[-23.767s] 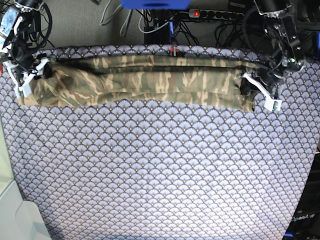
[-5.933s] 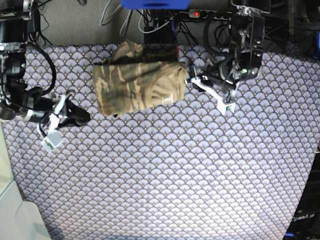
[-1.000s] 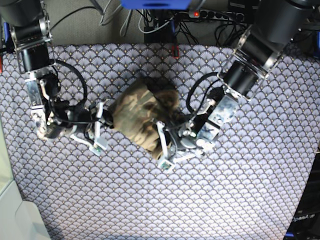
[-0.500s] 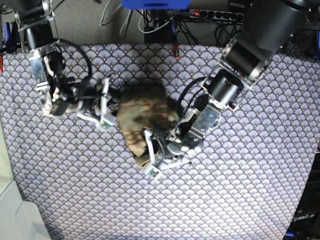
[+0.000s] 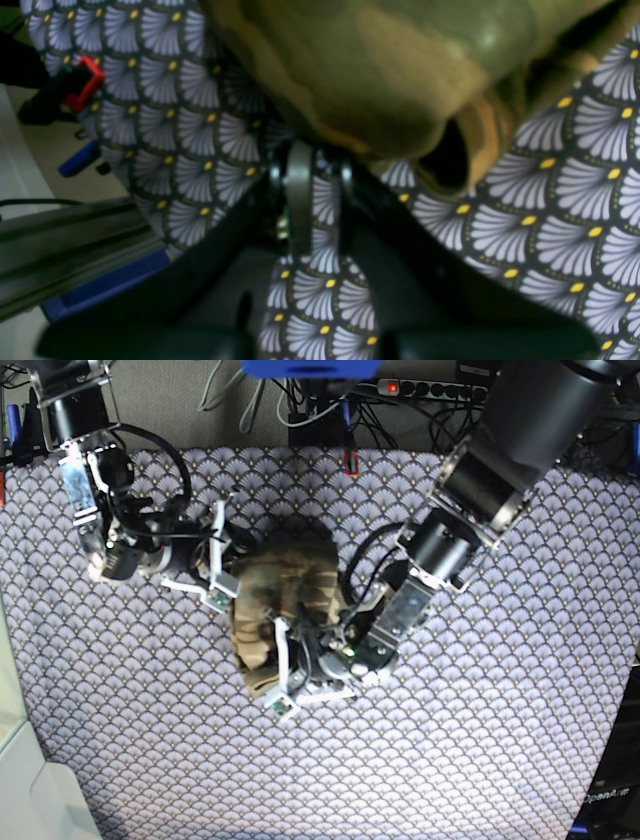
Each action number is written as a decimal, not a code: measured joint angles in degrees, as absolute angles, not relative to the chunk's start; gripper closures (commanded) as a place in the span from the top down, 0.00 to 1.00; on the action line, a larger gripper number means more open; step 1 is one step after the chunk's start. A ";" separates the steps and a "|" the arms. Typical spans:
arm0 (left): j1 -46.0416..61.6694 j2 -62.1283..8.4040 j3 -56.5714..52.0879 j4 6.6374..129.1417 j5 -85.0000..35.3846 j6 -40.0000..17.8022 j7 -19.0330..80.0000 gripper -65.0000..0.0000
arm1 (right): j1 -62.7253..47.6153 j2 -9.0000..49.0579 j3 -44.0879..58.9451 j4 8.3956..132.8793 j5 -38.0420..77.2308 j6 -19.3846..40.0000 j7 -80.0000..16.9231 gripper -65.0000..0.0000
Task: Fold the T-shirt properly
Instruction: 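Grasp the bundle with both grippers and fold it in half, then release the bundle with the left gripper and press it with the right gripper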
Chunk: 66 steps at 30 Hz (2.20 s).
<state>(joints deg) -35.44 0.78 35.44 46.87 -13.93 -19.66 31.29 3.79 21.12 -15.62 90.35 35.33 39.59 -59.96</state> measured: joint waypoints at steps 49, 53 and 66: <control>0.67 -9.15 -8.45 104.86 -7.09 -19.55 60.73 0.01 | 8.93 19.35 -6.09 108.64 42.83 39.75 -68.18 0.09; 3.90 -8.78 -12.47 106.67 -7.66 -19.70 60.95 0.01 | 12.45 16.45 -10.37 101.82 43.57 39.79 -67.24 0.09; 9.41 -8.91 -17.67 106.63 -7.25 -19.97 60.90 0.01 | 13.80 14.44 -14.61 74.76 43.44 39.62 -53.82 0.09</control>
